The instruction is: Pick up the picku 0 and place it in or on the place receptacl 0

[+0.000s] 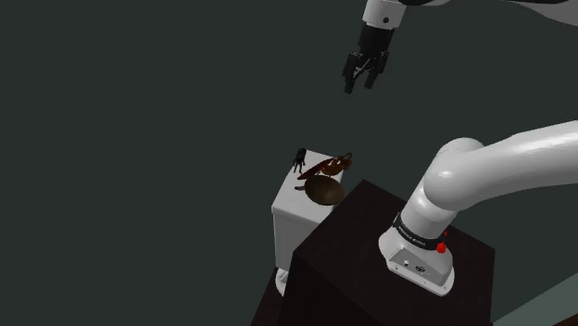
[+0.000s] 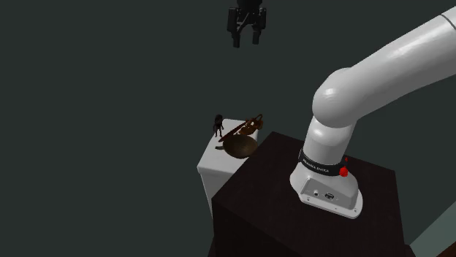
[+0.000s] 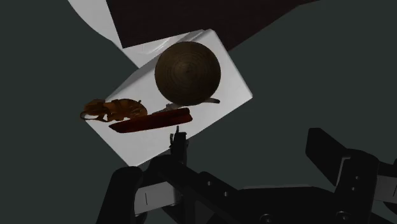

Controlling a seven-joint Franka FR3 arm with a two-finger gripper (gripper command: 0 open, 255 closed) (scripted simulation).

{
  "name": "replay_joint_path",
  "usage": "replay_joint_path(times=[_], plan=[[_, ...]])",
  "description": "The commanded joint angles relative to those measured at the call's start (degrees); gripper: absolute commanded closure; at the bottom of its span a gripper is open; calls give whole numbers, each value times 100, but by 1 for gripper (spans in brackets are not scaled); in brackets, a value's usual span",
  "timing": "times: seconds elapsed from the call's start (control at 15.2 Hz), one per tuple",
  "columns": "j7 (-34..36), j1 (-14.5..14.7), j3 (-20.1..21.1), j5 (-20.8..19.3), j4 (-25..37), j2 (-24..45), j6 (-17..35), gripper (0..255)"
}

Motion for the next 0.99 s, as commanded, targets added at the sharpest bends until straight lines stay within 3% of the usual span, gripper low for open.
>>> replay_joint_path(times=[0.0, 0.46, 0.92], plan=[[0, 0, 0, 0, 0, 0, 0, 0], [94, -155, -283, -54, -533, 883, 1457, 0], [122, -255, -583, 0, -672, 2147, 2898, 0]])
